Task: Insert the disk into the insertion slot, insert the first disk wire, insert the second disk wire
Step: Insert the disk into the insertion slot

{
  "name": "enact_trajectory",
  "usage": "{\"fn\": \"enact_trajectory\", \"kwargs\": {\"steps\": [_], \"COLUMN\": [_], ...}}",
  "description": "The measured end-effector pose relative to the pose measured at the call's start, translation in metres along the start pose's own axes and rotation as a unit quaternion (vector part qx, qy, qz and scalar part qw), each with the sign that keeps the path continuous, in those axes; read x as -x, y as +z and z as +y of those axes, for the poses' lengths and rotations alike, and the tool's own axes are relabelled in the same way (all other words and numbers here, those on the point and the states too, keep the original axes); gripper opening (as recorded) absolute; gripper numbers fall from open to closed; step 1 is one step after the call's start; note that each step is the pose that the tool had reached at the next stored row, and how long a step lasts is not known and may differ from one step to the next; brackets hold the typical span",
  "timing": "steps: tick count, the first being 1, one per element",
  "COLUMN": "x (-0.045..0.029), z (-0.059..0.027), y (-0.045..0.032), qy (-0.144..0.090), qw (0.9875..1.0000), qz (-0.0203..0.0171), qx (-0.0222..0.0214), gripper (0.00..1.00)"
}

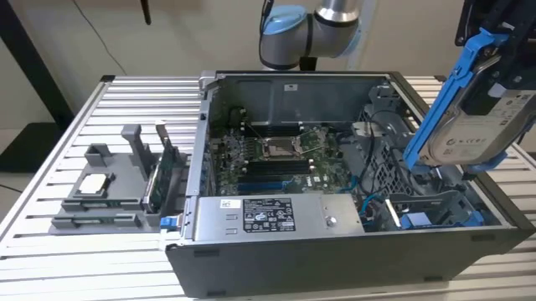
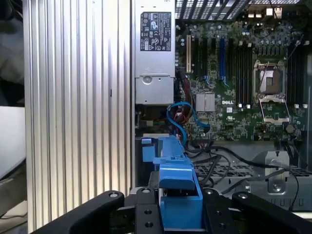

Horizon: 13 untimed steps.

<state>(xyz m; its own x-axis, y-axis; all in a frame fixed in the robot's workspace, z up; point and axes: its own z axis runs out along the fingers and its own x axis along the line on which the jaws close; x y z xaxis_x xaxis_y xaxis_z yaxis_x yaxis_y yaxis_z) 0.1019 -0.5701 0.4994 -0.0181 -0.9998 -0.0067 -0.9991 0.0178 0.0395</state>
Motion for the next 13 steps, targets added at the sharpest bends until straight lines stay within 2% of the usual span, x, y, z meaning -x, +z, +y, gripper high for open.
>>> {"fn": "enact_trajectory", "kwargs": {"steps": [8,13], "x": [0.0000,0.0000], "z": [0.0000,-0.0001], "y": [0.0000,0.0004], "qy": [0.000,0.000], "qw": [1.0000,1.0000], "qz": [-0.0034,-0.0034], "qx": [0.0001,0.0001], "gripper": [0.33,0.33]}}
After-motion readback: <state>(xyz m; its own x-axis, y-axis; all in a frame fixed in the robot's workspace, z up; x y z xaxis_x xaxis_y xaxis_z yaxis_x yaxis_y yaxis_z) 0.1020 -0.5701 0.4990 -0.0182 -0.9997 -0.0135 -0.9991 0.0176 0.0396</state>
